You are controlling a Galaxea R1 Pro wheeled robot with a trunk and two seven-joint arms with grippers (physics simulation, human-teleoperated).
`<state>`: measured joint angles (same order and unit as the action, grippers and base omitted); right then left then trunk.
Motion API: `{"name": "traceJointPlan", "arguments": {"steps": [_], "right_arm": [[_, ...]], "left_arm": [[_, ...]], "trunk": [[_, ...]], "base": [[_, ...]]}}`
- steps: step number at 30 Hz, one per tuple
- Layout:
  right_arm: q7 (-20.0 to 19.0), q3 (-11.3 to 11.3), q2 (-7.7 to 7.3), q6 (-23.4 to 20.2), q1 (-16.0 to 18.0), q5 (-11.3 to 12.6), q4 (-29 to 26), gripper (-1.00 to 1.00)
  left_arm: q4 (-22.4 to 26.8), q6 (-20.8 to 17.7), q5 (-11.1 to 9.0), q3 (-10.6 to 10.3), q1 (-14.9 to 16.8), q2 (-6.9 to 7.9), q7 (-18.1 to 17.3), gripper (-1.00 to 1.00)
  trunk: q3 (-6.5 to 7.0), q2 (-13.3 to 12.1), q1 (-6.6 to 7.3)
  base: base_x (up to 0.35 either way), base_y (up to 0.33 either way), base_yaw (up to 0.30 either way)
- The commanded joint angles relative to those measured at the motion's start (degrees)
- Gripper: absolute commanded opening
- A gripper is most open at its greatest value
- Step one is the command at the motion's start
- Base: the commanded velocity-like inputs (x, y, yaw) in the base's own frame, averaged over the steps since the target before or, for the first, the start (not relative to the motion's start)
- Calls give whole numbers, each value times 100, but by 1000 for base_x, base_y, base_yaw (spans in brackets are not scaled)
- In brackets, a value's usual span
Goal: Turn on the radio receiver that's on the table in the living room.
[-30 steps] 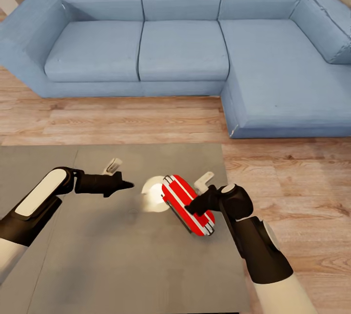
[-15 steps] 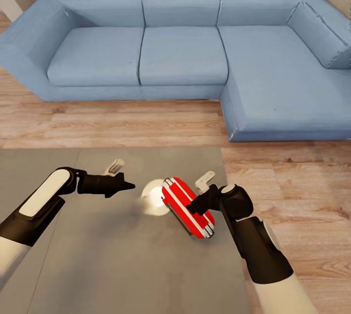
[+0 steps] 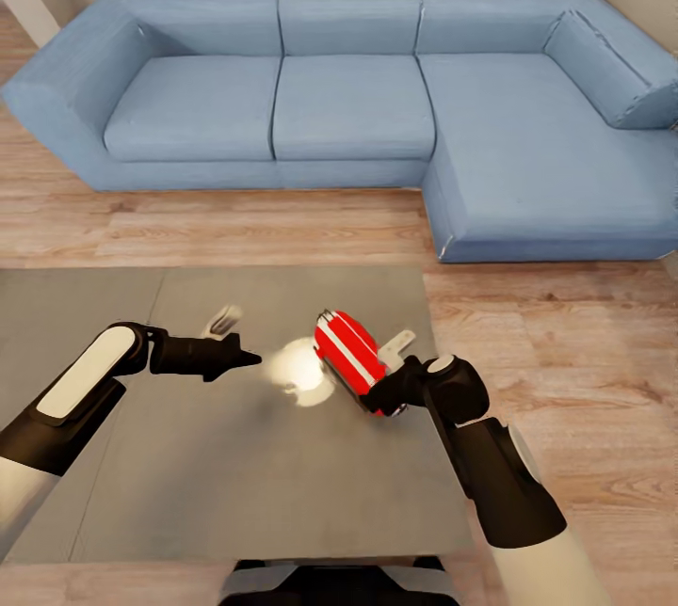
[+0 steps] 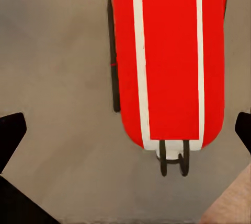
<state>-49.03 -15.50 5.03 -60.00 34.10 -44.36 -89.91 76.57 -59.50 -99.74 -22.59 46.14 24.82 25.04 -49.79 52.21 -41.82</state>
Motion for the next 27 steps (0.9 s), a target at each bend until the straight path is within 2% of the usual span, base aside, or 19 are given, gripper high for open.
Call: {"name": "traceJointPlan", "arguments": {"steps": [1,8,16,22,25,26,27], "right_arm": [[-1,6,-1,0,0,-1,0,100],[-1,19,-44,0,0,-3,0,100],[2,21,-56,0,0,-3,0,100],[-1,28,-94,0,0,5,0,100],[-8,31,-127,0,0,6,0,100],[-7,37,-176,0,0,6,0,100],[-4,86,-296,0,0,6,0,100]], "left_arm": [[-1,0,4,2,0,3,0,-100],[-6,0,8,8,0,9,9,-100],[-10,0,8,9,0,24,9,-100],[-13,-2,44,4,0,97,12,-100],[-12,-7,362,6,0,116,2,-100],[-11,-8,490,4,0,118,-1,-100],[-18,-8,664,3,0,119,-5,-100]], "trunk": [[9,0,0],[72,0,0],[144,0,0],[198,0,0],[225,0,0],[234,0,0],[243,0,0]], "base": [[-346,0,0],[-277,0,0],[-21,0,0],[0,0,0],[0,0,0],[0,0,0],[0,0,0]]}}
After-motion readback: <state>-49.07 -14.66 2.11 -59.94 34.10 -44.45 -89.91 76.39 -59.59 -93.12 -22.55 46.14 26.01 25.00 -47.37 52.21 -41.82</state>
